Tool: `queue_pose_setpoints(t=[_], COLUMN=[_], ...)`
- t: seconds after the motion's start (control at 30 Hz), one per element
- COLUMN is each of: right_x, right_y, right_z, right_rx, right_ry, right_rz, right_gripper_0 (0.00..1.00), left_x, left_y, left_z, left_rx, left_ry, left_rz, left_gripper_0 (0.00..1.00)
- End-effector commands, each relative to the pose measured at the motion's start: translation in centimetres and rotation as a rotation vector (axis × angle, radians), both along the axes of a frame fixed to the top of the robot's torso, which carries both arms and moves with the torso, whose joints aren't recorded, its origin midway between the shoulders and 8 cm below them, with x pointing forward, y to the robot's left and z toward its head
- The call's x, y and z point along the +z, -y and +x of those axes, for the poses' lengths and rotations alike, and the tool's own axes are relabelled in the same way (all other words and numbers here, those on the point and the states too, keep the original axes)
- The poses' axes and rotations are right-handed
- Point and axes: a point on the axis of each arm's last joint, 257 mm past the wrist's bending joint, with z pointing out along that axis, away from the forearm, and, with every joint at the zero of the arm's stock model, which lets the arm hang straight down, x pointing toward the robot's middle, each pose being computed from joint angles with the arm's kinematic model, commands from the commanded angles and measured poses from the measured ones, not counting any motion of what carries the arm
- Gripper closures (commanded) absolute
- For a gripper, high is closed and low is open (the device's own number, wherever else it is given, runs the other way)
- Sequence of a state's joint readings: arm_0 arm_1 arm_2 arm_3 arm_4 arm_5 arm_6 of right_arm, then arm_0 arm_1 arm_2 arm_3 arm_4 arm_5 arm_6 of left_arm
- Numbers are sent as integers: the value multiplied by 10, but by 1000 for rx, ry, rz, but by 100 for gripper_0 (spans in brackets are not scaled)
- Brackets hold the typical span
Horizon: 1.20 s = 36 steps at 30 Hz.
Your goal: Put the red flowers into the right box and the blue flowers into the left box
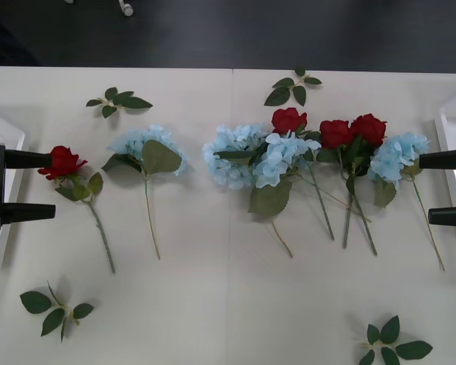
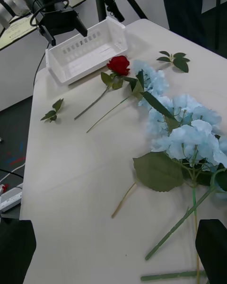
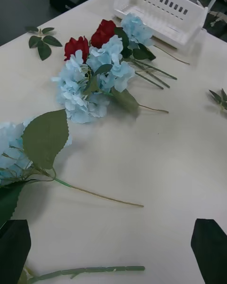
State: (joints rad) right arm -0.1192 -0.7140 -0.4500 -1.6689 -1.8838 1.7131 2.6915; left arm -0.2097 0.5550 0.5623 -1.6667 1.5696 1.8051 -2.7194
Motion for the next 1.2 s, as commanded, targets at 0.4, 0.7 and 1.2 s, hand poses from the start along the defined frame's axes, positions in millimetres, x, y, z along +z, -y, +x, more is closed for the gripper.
queue_pose_setpoints(t=[0.4, 0.7, 1.2], right_x=[-9, 12, -22], right_y=[12, 18, 101], right_z=[13, 12, 31], right_rx=[-73, -361, -948], right_ry=[-30, -386, -685], right_rz=[-54, -272, -399], right_gripper_0=[0, 0, 0], left_x=[-22, -28, -52], left_y=[-13, -34, -76], left_z=[-10, 10, 22], left_rx=[29, 117, 640], left_ry=[-74, -54, -455], left_rz=[32, 106, 104], left_gripper_0=[0, 0, 0])
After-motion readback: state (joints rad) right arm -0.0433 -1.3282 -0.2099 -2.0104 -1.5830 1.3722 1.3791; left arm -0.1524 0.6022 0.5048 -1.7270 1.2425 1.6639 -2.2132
